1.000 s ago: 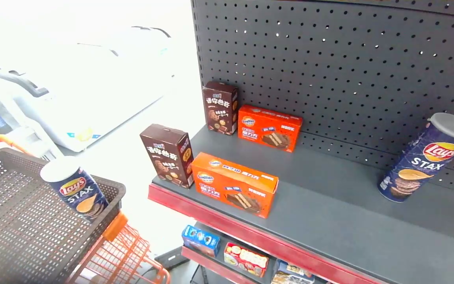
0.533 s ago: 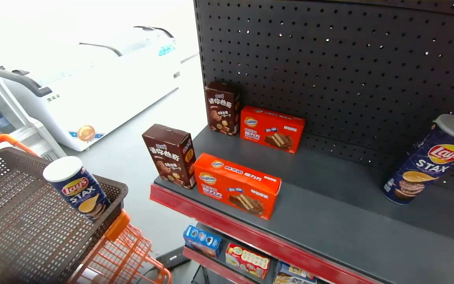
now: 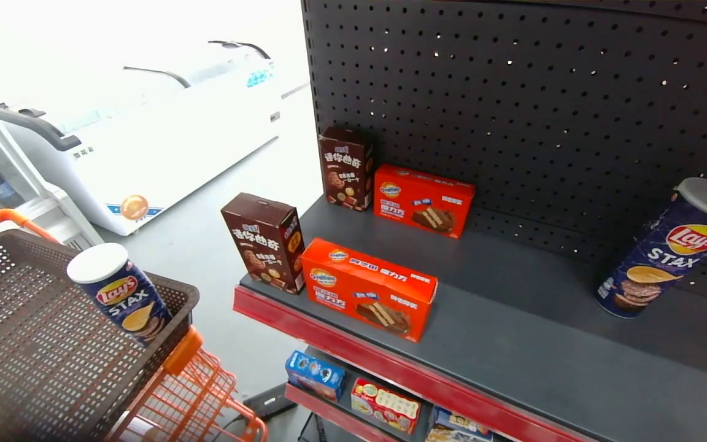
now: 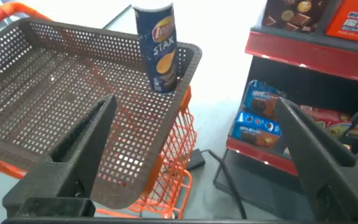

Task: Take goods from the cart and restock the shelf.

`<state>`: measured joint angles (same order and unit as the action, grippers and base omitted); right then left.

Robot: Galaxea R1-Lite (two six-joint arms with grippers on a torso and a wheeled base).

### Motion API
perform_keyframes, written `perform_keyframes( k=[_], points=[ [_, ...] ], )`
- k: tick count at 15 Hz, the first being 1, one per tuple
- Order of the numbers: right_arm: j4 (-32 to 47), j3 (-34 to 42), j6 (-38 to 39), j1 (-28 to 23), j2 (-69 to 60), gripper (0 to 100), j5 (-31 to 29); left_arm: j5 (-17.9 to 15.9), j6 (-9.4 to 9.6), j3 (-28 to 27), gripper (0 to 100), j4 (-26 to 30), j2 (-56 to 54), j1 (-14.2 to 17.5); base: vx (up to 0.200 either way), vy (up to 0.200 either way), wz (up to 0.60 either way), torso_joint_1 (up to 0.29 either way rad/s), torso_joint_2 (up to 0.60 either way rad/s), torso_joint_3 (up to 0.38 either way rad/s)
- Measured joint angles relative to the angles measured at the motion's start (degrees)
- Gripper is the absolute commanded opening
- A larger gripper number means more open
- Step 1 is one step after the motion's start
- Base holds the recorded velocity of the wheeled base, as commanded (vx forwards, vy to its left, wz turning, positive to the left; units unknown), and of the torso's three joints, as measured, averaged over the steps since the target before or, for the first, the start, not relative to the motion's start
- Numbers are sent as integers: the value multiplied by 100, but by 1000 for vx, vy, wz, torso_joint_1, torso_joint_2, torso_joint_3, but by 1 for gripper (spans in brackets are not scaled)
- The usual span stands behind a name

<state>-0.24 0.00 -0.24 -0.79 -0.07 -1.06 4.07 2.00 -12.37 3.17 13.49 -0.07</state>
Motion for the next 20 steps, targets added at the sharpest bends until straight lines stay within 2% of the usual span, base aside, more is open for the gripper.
perform_keyframes(
  k=[2, 4, 5, 8, 9, 11, 16, 18, 20],
  points=[
    [0, 0, 2, 0, 0, 100, 0, 194, -143, -306, 100, 28, 907, -94, 0, 0, 0, 0, 0, 0],
    [0, 0, 2, 0, 0, 100, 0, 277, -200, -516, 100, -30, 1671, -168, 0, 0, 0, 0, 0, 0],
    [0, 0, 0, 2, 0, 100, 0, 244, -205, -608, 100, -121, 2037, -9, 0, 0, 0, 0, 0, 0],
    [2, 0, 2, 2, 0, 100, 0, -522, -205, -833, 100, -777, 3195, 841, 0, 0, 0, 0, 0, 0],
    [0, 0, 2, 2, 0, 100, 0, -730, -200, -855, 100, -1201, 3619, 1084, 0, 0, 0, 0, 0, 0],
    [0, 0, 0, -2, 0, 100, 2, -916, -195, -788, 100, -2230, 4391, 1337, 0, 0, 0, 0, 0, 0],
    [0, 0, 0, 2, 0, 100, 0, -1036, -176, -293, 100, -5210, 6271, 1463, 0, 0, 0, 0, 0, 0],
    [0, 0, 2, 2, 0, 100, 2, -1031, -173, -190, 100, -5999, 6850, 1485, 0, 0, 0, 0, 0, 0],
    [0, 0, 0, -2, 0, 100, 0, -1003, -162, -146, 100, -6440, 7346, 1501, 0, 0, 0, 0, 0, 0]
  ],
)
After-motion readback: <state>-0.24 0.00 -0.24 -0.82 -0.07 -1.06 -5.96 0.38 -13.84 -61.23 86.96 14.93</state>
